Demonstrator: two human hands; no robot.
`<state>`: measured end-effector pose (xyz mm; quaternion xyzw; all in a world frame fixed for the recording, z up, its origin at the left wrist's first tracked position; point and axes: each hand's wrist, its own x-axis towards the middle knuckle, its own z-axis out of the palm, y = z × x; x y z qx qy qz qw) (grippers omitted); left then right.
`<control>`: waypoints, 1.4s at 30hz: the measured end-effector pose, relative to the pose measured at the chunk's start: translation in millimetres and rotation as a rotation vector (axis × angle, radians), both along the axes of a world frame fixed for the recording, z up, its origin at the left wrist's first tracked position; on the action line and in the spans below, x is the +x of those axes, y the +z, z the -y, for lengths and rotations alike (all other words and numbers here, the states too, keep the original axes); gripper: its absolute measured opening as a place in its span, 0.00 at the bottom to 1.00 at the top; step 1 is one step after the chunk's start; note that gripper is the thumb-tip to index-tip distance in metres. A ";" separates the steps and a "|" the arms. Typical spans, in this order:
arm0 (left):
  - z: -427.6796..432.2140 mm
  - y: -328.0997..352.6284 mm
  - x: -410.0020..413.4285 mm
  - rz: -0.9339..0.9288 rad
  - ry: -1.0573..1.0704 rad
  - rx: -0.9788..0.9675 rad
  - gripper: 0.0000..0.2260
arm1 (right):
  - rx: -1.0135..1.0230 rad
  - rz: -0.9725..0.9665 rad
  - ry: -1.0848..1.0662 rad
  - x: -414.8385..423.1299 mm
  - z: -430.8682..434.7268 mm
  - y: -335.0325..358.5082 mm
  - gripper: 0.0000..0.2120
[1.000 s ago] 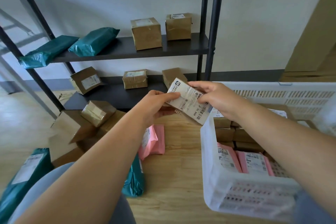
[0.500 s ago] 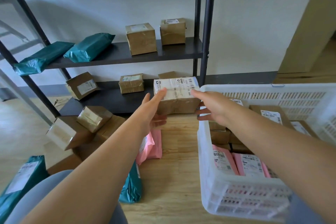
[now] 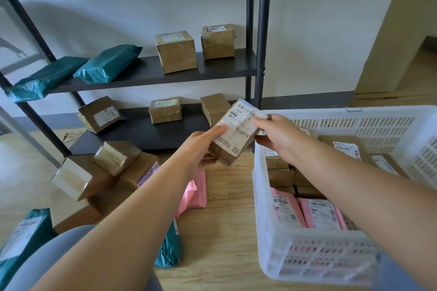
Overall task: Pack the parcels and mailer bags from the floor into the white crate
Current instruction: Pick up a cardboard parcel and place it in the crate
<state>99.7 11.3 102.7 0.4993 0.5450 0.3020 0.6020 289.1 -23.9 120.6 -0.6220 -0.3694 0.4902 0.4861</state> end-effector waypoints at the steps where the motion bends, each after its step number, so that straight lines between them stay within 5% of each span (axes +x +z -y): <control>1: 0.2 -0.6 3.7 0.007 0.014 0.004 0.23 | 0.006 -0.010 -0.025 -0.5 0.6 -0.1 0.11; 8: 9.0 -9.9 38.7 0.037 0.126 -0.031 0.27 | -0.083 0.046 0.047 -8.6 16.0 -3.9 0.13; 27: 43.5 -18.7 166.1 -0.108 -0.276 0.131 0.17 | -0.111 0.193 -0.240 126.9 37.3 -24.5 0.26; 31: 37.1 -40.2 195.8 -0.282 -0.331 0.246 0.23 | -0.195 0.197 -0.303 166.0 37.6 -39.2 0.26; 36: 25.1 -66.6 205.2 -0.596 -0.465 0.338 0.18 | -0.342 0.147 -0.297 202.0 44.5 -61.0 0.23; 39: 24.9 -85.0 202.3 -0.646 -0.477 0.267 0.09 | -0.435 0.102 -0.283 207.1 52.2 -77.7 0.17; 42: 29.0 -91.1 201.9 -0.581 -0.471 0.198 0.09 | -0.474 0.059 -0.263 198.7 59.1 -82.8 0.16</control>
